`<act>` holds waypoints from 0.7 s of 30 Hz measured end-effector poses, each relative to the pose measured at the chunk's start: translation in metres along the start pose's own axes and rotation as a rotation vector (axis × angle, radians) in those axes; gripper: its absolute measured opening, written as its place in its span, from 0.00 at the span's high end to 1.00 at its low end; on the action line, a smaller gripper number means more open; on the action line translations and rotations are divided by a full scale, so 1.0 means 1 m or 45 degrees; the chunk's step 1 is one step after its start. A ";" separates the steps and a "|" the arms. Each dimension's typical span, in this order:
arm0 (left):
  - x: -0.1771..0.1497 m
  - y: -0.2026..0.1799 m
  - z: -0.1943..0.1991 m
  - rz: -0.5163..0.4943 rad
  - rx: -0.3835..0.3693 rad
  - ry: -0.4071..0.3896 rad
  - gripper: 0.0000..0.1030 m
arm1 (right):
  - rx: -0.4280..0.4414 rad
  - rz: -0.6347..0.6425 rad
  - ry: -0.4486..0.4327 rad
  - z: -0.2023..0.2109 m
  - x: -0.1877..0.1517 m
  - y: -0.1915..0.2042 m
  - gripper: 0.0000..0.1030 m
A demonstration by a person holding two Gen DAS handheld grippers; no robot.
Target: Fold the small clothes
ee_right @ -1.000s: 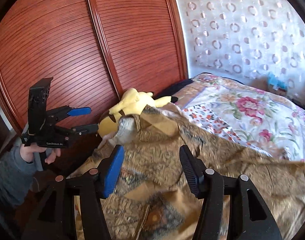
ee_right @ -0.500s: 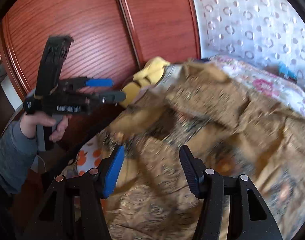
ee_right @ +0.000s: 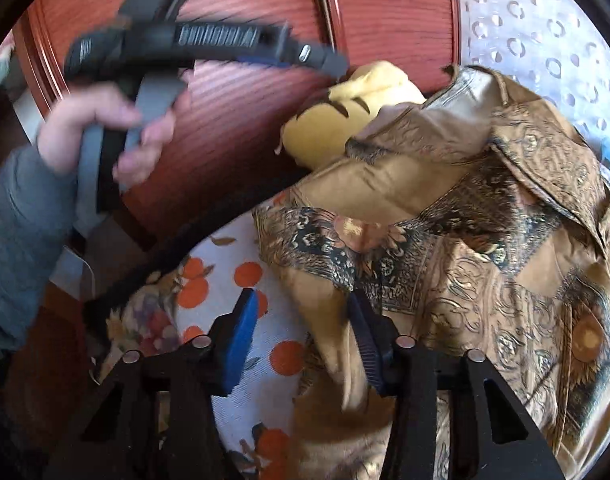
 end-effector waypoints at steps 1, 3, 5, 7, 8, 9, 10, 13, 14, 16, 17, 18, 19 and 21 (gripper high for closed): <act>0.004 0.002 -0.002 0.001 -0.002 -0.005 0.20 | -0.013 0.003 0.010 -0.004 0.001 -0.003 0.60; 0.013 0.003 -0.008 0.003 -0.015 -0.014 0.20 | -0.047 0.026 0.006 -0.009 0.003 -0.005 0.67; 0.021 0.004 -0.014 0.004 -0.035 -0.020 0.20 | -0.106 0.051 0.002 -0.010 0.001 -0.002 0.83; 0.031 0.001 -0.024 -0.001 -0.071 -0.022 0.20 | -0.102 0.028 -0.003 -0.008 0.002 -0.007 0.93; 0.037 -0.002 -0.030 -0.008 -0.084 -0.019 0.20 | -0.096 0.009 -0.012 -0.009 0.002 -0.008 0.94; 0.043 -0.004 -0.035 -0.016 -0.090 -0.018 0.20 | -0.097 -0.004 -0.018 -0.008 0.002 -0.011 0.94; 0.051 -0.007 -0.042 -0.028 -0.097 -0.017 0.20 | -0.091 -0.011 -0.016 -0.009 0.001 -0.012 0.94; 0.077 -0.021 -0.061 -0.076 -0.124 -0.029 0.20 | -0.071 -0.022 -0.018 0.000 -0.003 -0.011 0.94; 0.083 -0.024 -0.066 -0.083 -0.131 -0.030 0.20 | -0.061 -0.029 -0.017 0.004 -0.004 -0.012 0.94; 0.103 -0.033 -0.079 -0.092 -0.158 -0.031 0.20 | -0.042 -0.041 -0.013 0.008 -0.004 -0.013 0.94; 0.109 -0.033 -0.083 -0.089 -0.166 -0.031 0.20 | -0.036 -0.042 -0.011 0.008 -0.004 -0.017 0.94; 0.119 -0.036 -0.093 -0.081 -0.177 -0.022 0.20 | -0.034 -0.041 -0.009 0.009 -0.004 -0.018 0.94; 0.125 -0.036 -0.098 -0.076 -0.184 -0.012 0.20 | -0.033 -0.040 -0.009 0.009 -0.004 -0.018 0.94; 0.138 -0.038 -0.115 -0.064 -0.200 0.017 0.20 | -0.033 -0.038 -0.010 0.007 -0.003 -0.017 0.94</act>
Point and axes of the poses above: each gripper's, at about its wrist camera, not at the fingertips, and z roughly against the way its jaws point, y to its left, x to its top, the point moved 8 cm from there along -z, roughly the way its jaws point, and after that the axes turned 5 degrees about -z, right-handed, at the moved point
